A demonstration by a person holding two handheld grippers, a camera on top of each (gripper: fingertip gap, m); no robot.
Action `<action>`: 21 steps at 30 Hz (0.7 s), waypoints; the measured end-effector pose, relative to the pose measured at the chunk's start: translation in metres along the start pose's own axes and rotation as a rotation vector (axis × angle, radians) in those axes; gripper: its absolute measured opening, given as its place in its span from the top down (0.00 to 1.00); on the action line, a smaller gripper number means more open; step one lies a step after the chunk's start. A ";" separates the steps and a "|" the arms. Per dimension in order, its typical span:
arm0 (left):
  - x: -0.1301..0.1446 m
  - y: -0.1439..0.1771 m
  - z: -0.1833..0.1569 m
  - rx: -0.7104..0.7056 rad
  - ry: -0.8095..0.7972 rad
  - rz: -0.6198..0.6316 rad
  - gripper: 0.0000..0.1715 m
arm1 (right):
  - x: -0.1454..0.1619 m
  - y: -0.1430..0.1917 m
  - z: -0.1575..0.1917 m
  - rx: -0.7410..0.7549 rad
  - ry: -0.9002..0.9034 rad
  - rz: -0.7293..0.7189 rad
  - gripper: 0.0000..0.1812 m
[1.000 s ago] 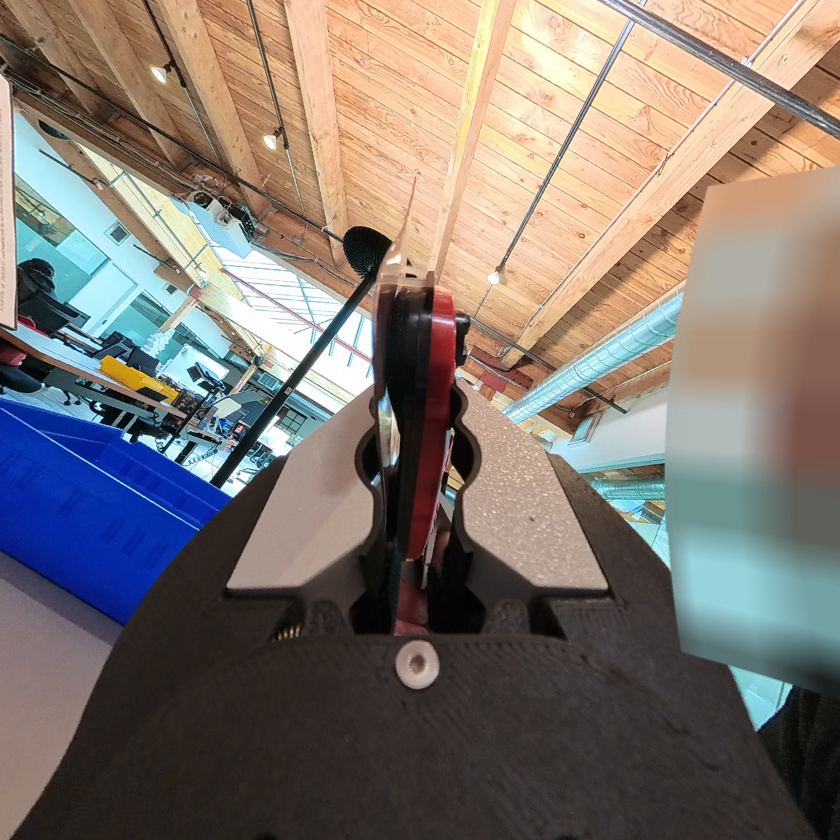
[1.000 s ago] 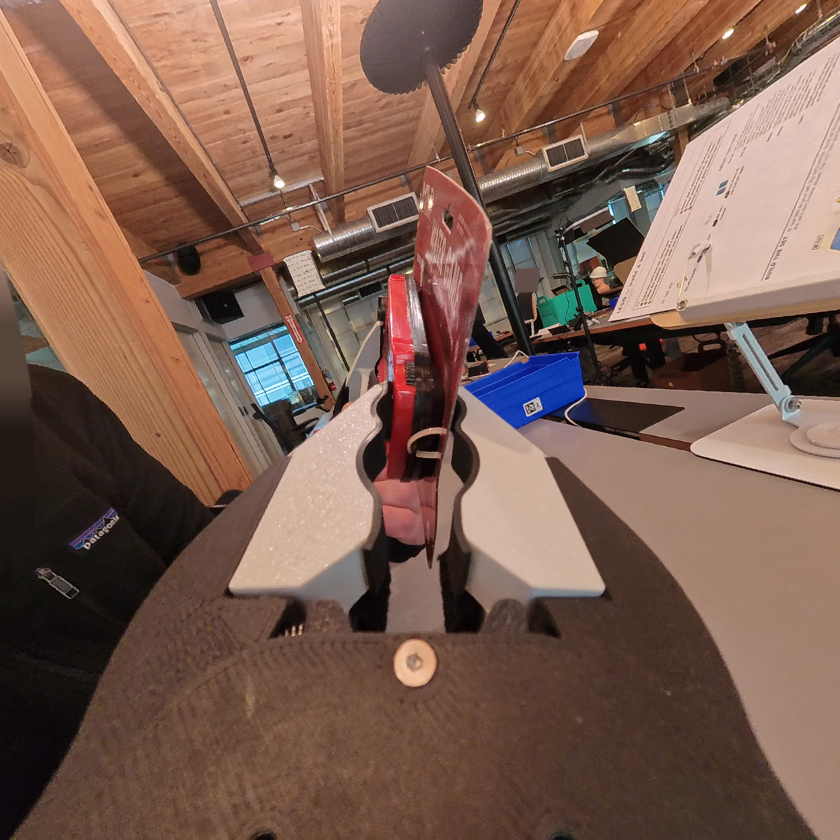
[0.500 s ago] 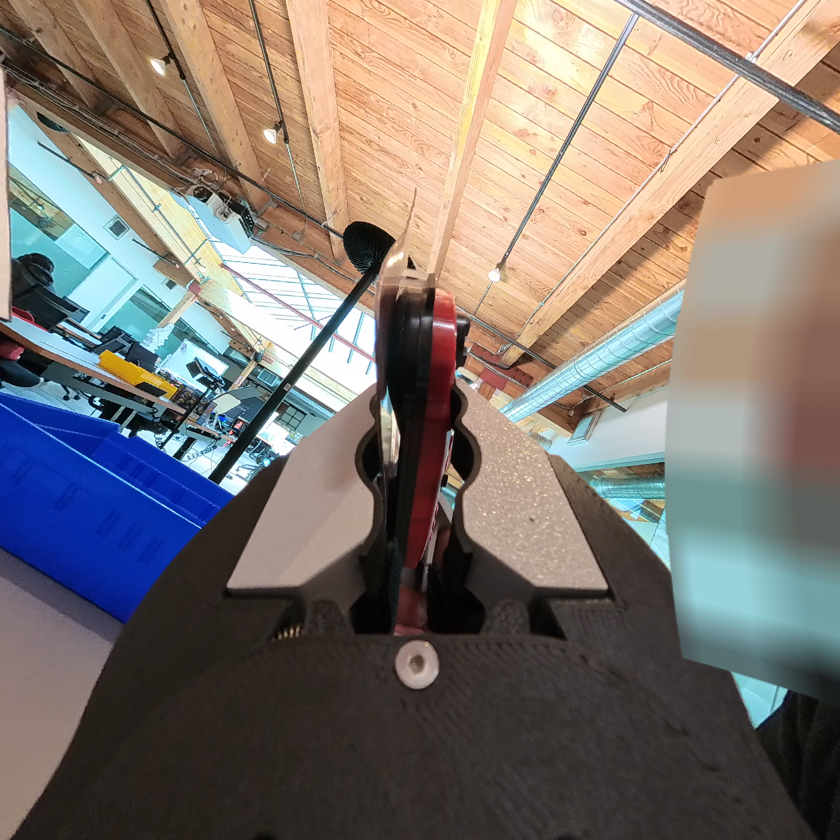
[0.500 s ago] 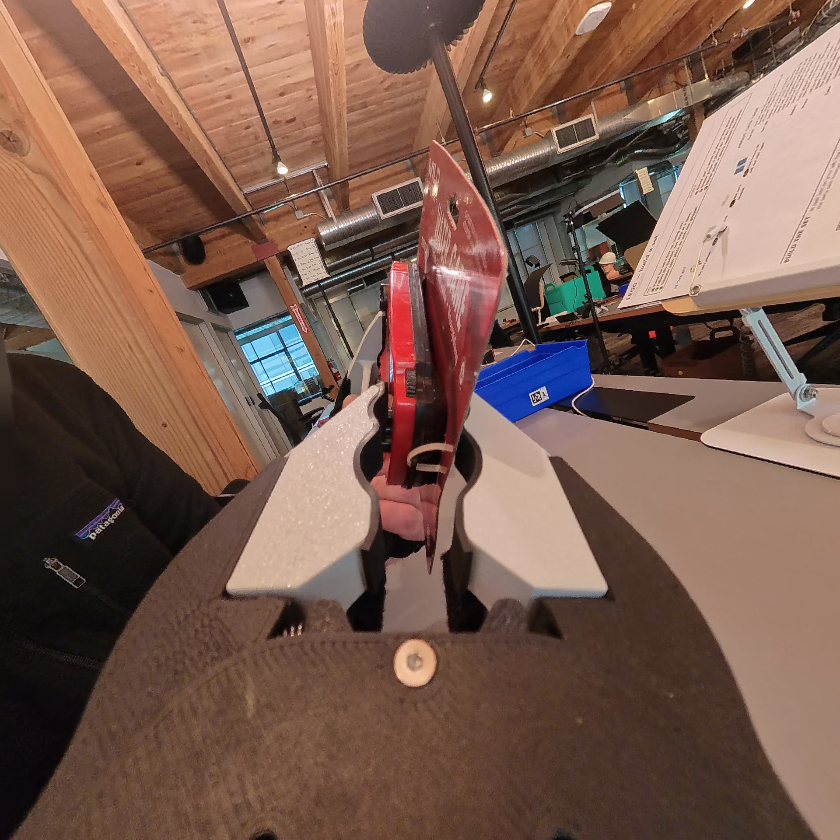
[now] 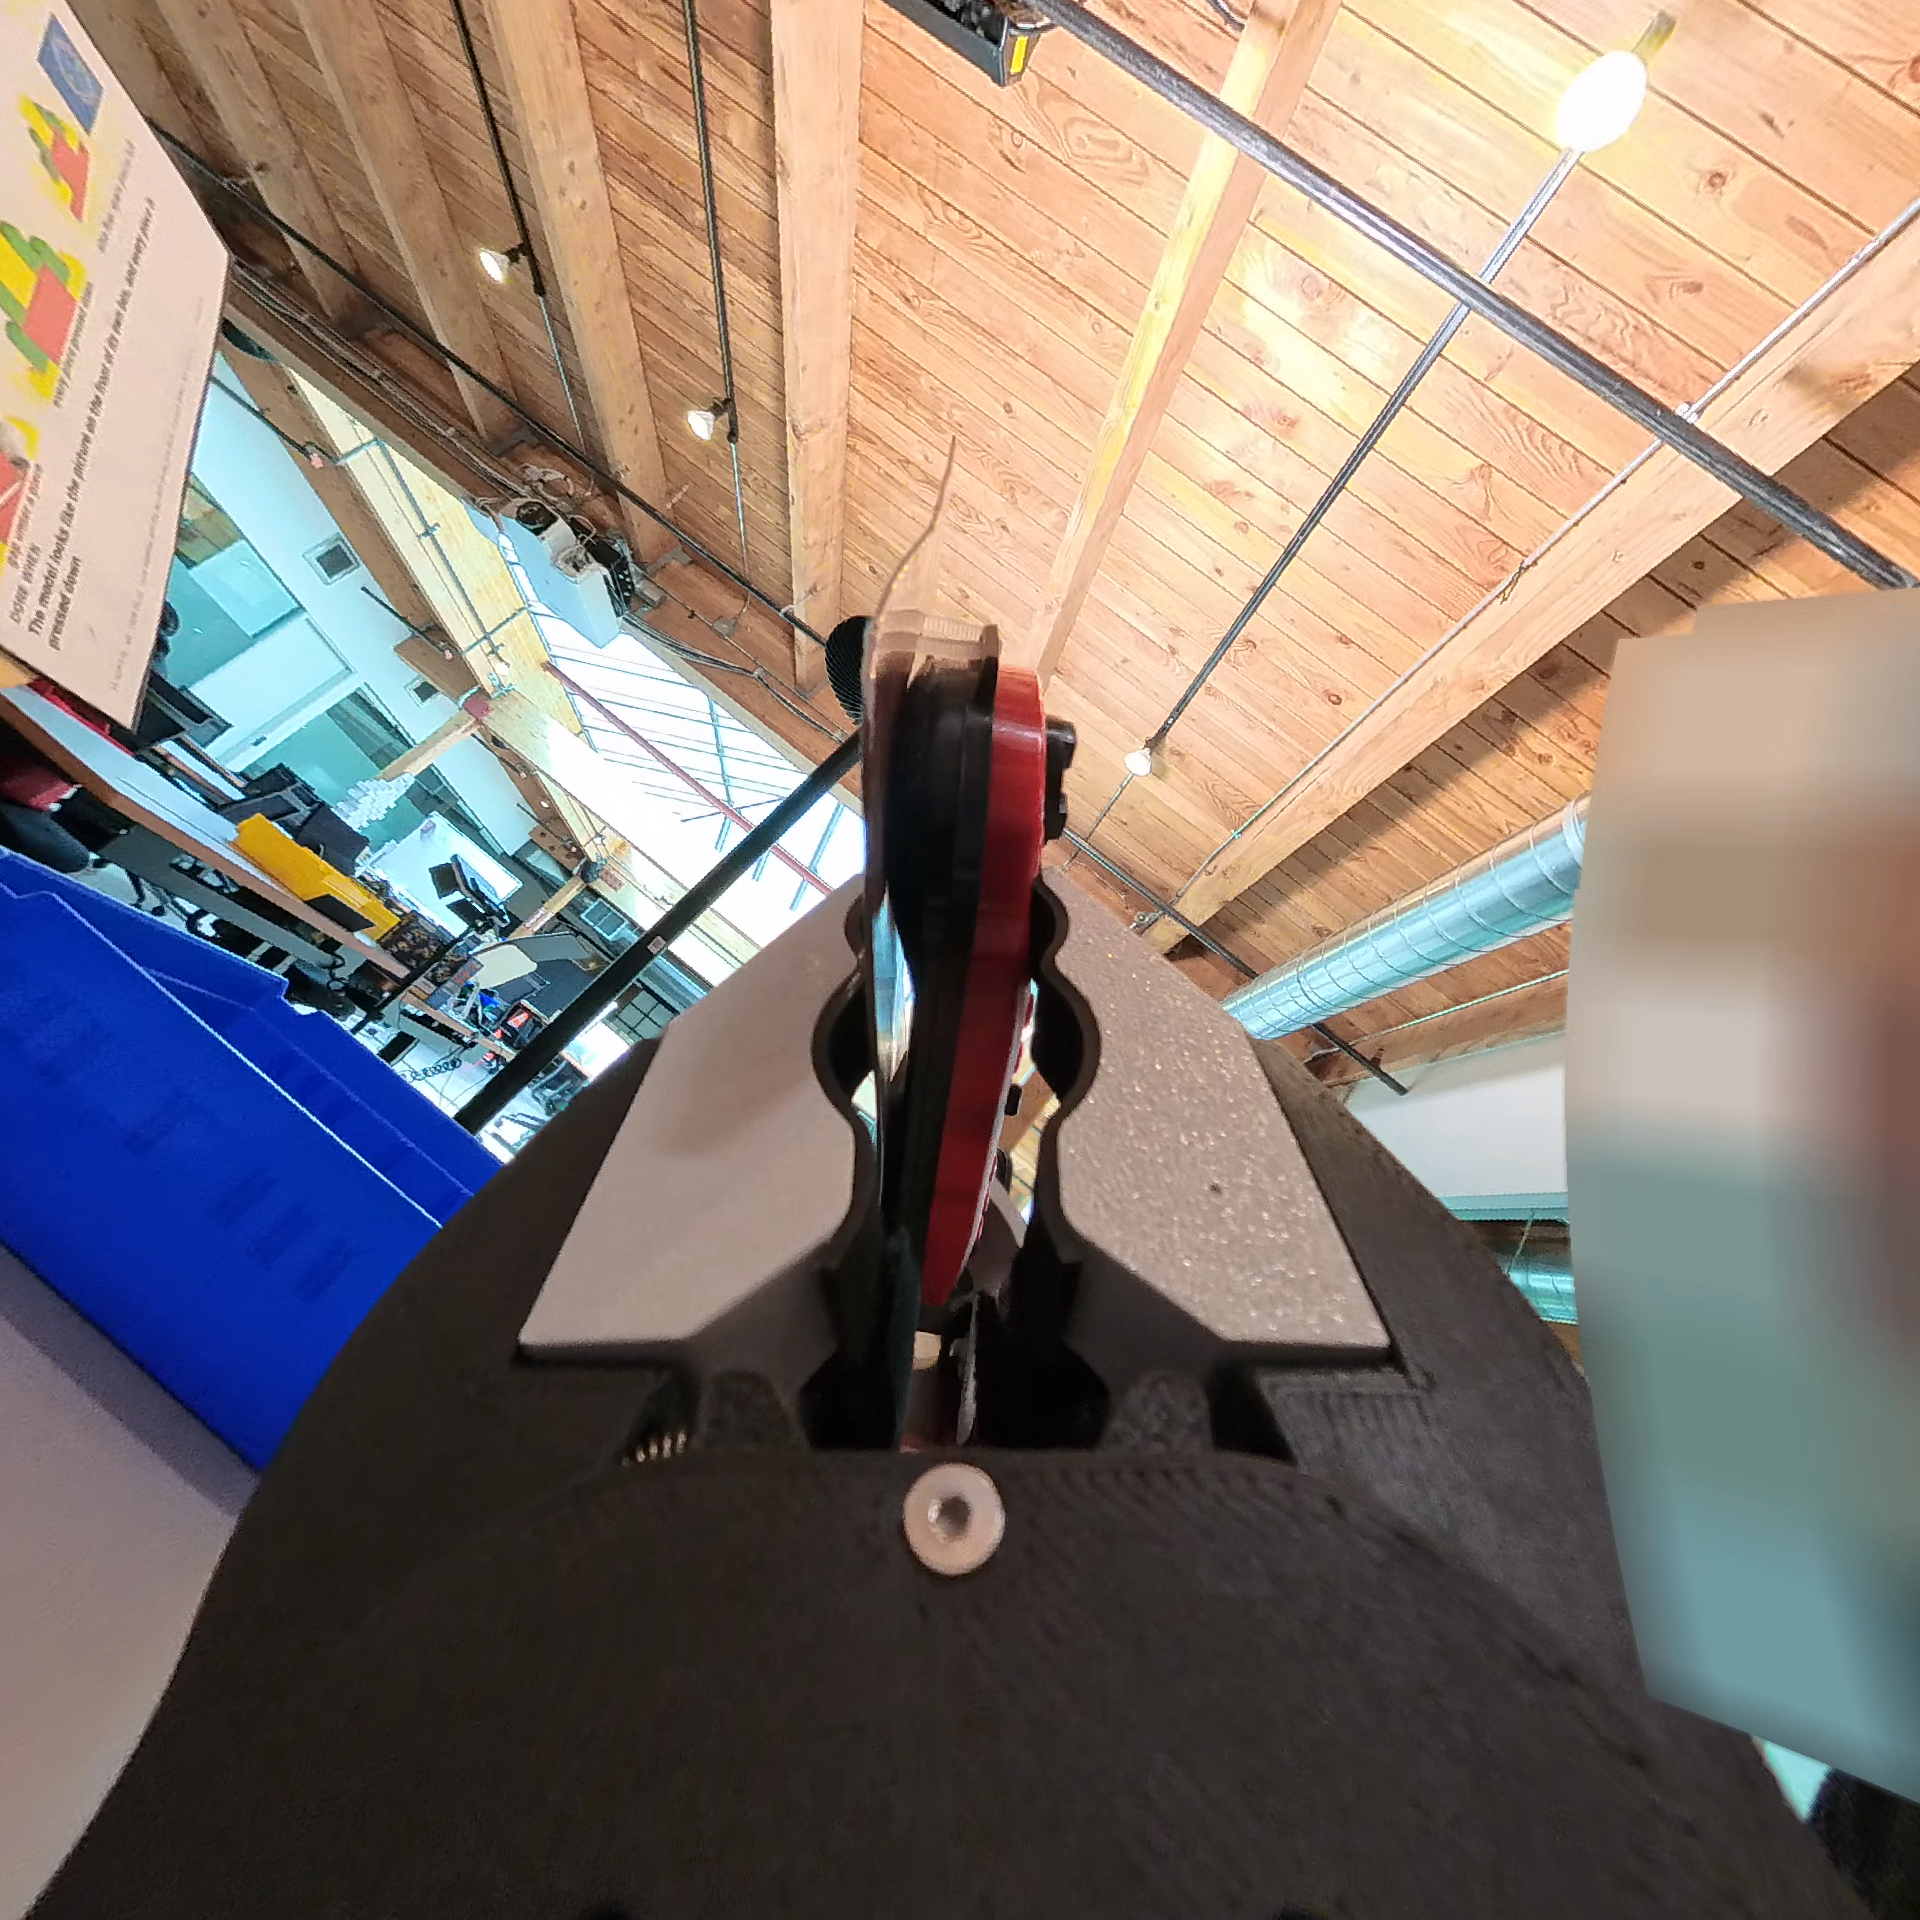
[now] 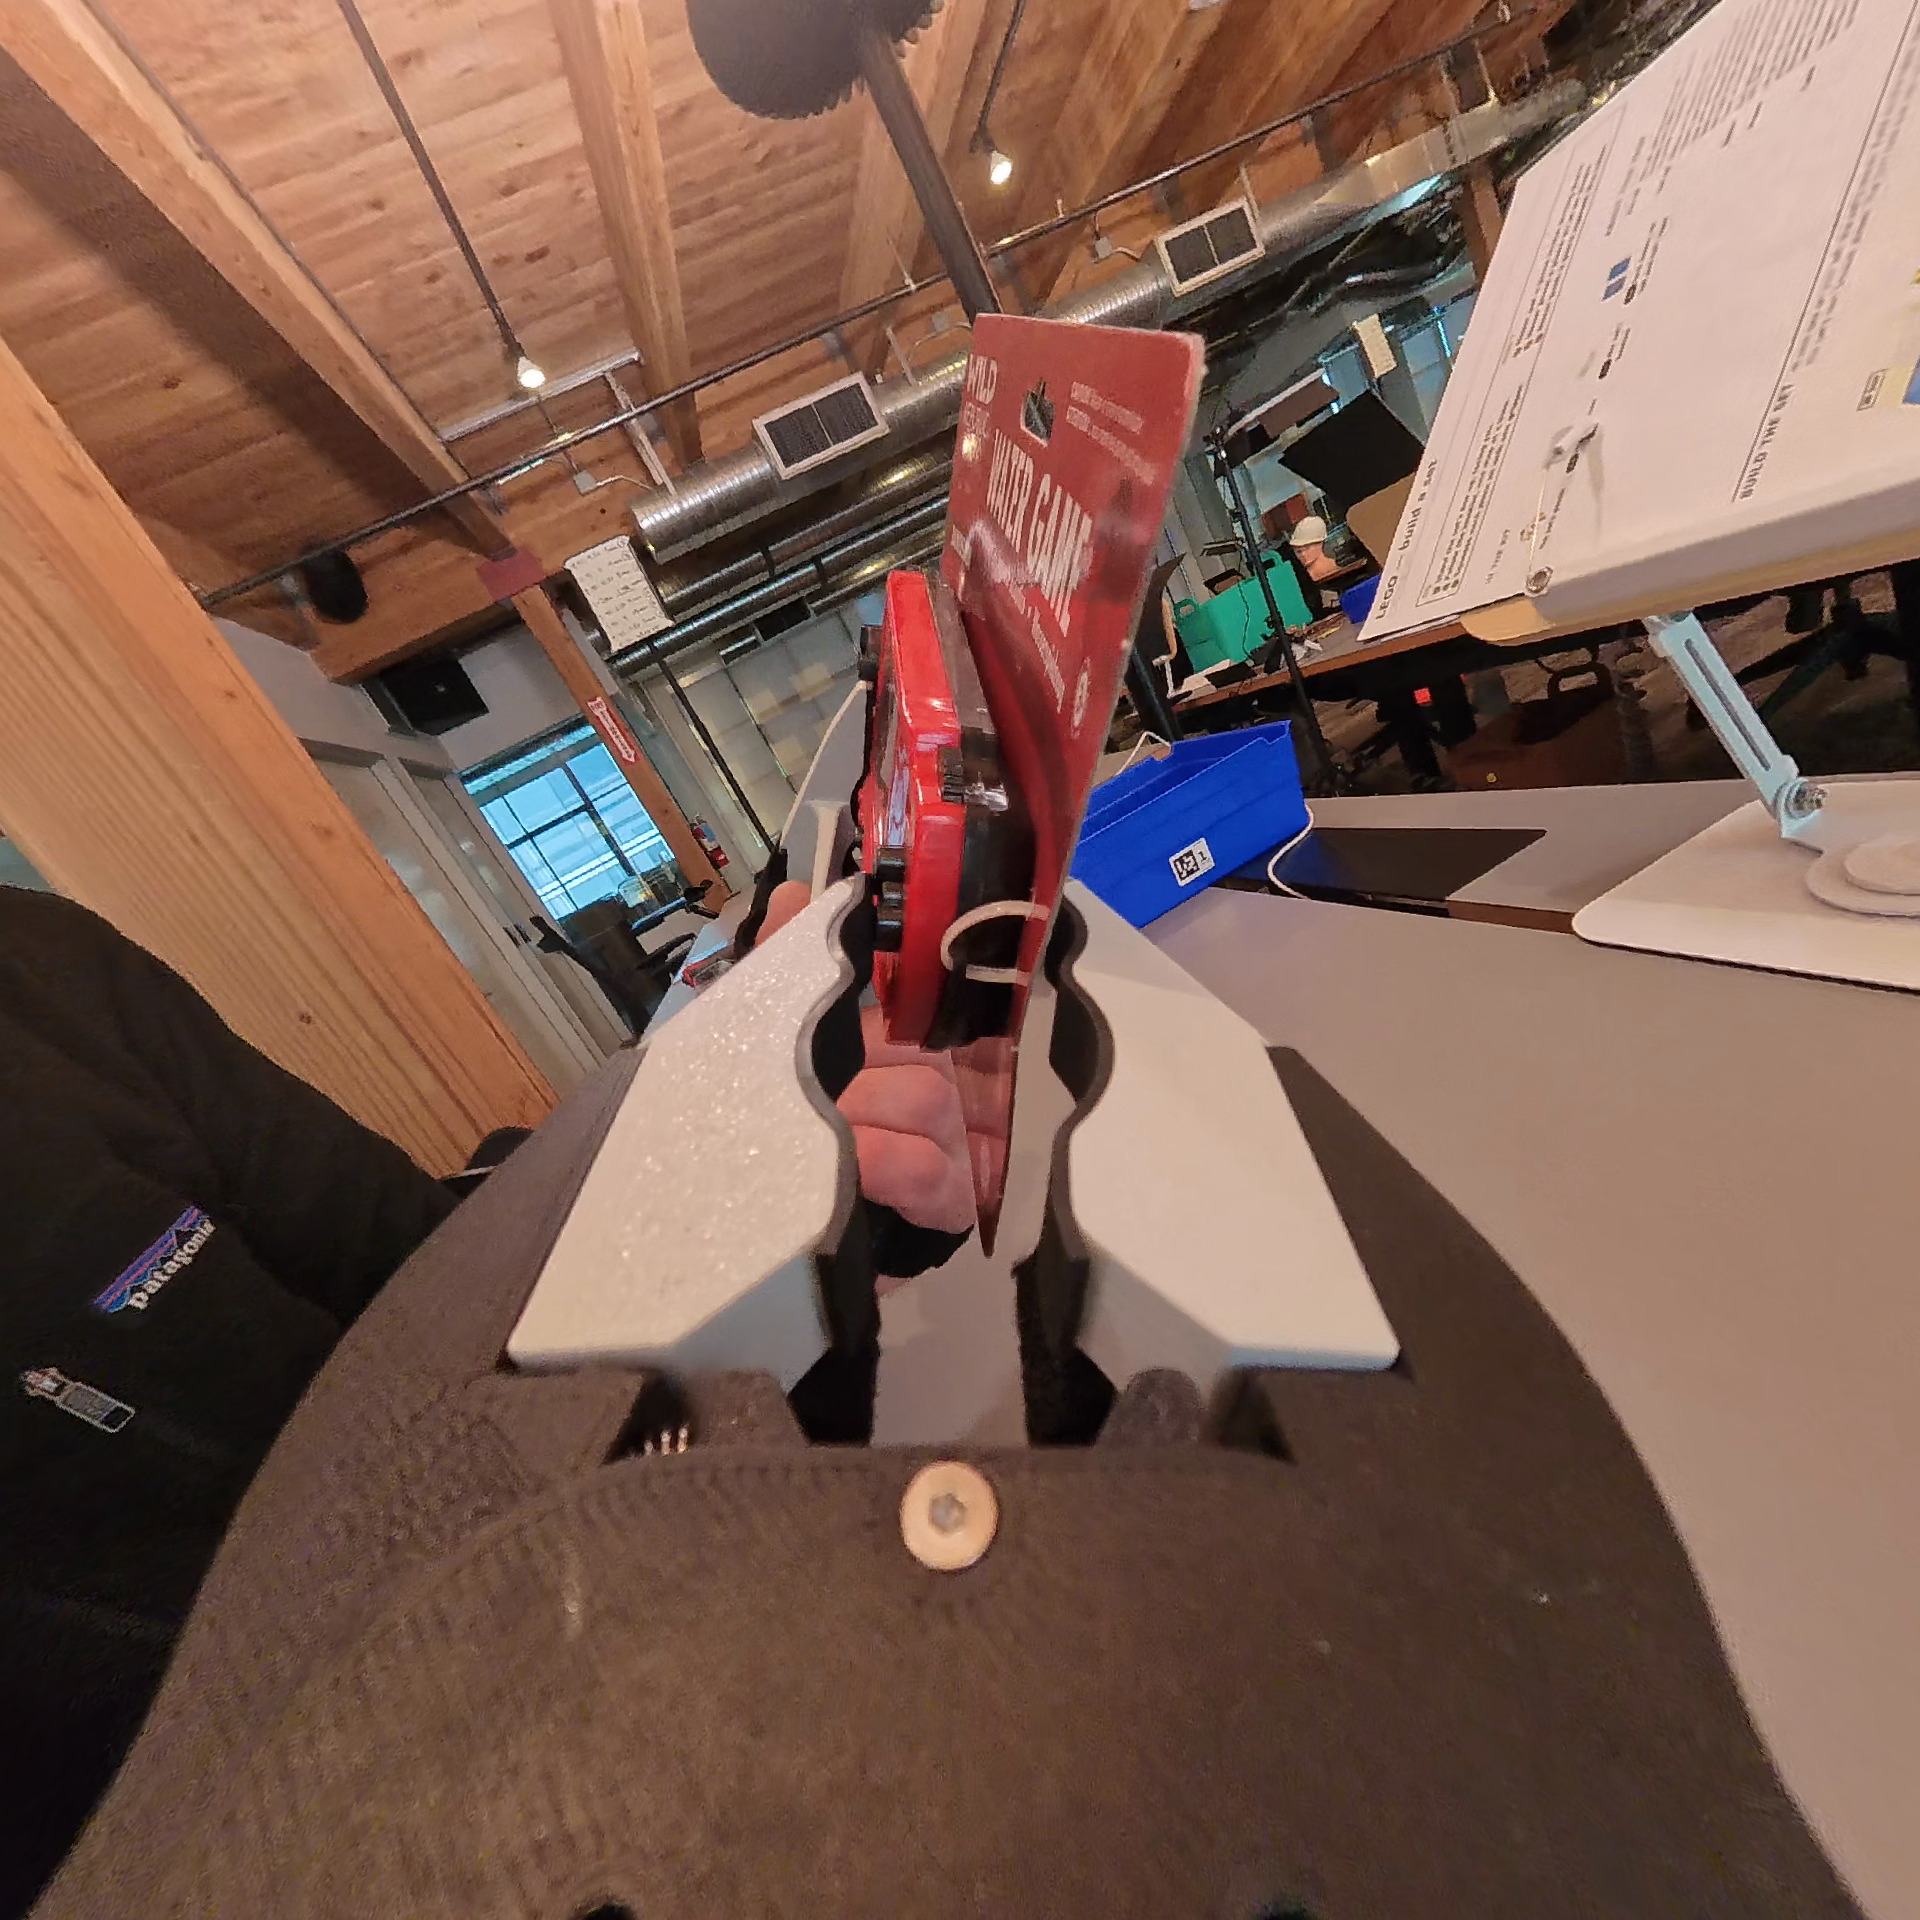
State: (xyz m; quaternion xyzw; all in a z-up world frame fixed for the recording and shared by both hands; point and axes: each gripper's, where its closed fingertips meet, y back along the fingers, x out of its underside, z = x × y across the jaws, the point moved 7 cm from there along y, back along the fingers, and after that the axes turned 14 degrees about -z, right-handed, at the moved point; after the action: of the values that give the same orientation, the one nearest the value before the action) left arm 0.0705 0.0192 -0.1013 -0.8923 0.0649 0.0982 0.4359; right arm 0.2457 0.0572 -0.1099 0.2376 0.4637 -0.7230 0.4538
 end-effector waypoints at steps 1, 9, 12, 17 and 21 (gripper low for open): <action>-0.001 0.000 0.000 -0.001 -0.009 0.000 0.87 | 0.000 -0.001 0.000 0.007 0.007 0.004 0.85; -0.010 0.002 0.004 0.007 0.012 -0.028 0.86 | 0.000 -0.012 0.002 0.027 0.015 0.016 0.88; -0.013 0.003 0.005 0.001 0.019 -0.035 0.86 | 0.002 -0.014 0.002 0.031 0.013 0.013 0.88; -0.015 0.003 0.005 0.000 0.021 -0.039 0.86 | 0.003 -0.016 0.003 0.033 0.011 0.008 0.88; -0.016 0.003 0.005 0.001 0.020 -0.040 0.87 | 0.003 -0.016 0.003 0.028 0.011 0.009 0.87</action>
State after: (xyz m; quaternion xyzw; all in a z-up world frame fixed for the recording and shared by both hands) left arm 0.0539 0.0216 -0.1030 -0.8940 0.0515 0.0806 0.4377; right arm 0.2299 0.0558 -0.1035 0.2499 0.4547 -0.7261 0.4513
